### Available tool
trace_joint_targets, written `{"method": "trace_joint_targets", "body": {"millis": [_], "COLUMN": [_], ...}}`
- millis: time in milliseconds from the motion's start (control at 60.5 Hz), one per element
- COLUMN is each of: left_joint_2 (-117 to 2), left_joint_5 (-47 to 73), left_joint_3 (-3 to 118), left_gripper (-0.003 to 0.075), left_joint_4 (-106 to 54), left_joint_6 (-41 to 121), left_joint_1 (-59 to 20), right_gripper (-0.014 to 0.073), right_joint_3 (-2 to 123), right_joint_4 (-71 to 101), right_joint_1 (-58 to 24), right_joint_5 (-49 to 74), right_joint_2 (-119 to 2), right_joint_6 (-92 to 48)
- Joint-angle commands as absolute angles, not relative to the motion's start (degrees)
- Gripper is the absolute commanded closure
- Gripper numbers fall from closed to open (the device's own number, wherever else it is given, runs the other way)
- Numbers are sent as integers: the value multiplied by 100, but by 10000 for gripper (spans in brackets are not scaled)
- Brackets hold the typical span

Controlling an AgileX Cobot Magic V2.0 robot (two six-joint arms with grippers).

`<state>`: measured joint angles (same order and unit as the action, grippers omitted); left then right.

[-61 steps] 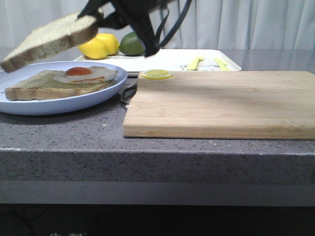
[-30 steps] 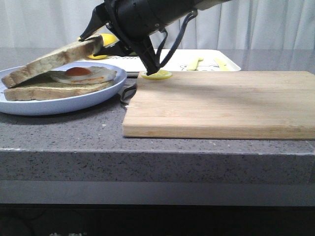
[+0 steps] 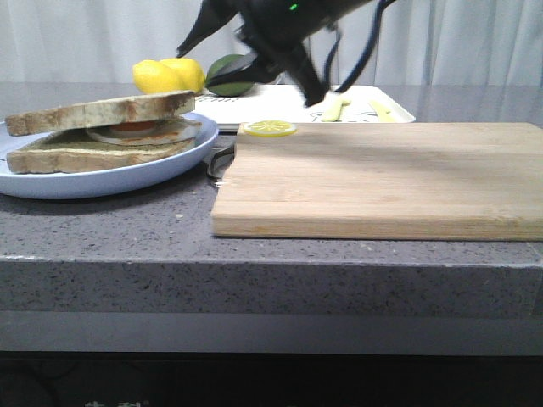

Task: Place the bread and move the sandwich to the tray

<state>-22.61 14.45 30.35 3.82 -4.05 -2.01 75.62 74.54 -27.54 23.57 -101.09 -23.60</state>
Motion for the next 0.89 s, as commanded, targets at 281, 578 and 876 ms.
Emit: {"method": "trace_joint_targets", "body": {"millis": [281, 578, 876], "left_joint_2": [-2339, -2339, -2339], "left_joint_5": [999, 1002, 1012], "left_joint_3": [3204, 3204, 3204], "left_gripper": [29, 29, 29], "left_joint_4": [394, 394, 394], "left_joint_6": [-404, -404, -404], "left_joint_1": [-248, -248, -248], "right_gripper": [438, 643, 645], "right_joint_3": [7341, 7120, 4844], "right_joint_4": [4221, 3049, 2127], "right_joint_1": [-2039, -261, -4], "right_joint_5": [3172, 4085, 2203], "right_joint_2": [-7842, -6556, -4661], "right_joint_6": [-2445, -2166, -1686]}}
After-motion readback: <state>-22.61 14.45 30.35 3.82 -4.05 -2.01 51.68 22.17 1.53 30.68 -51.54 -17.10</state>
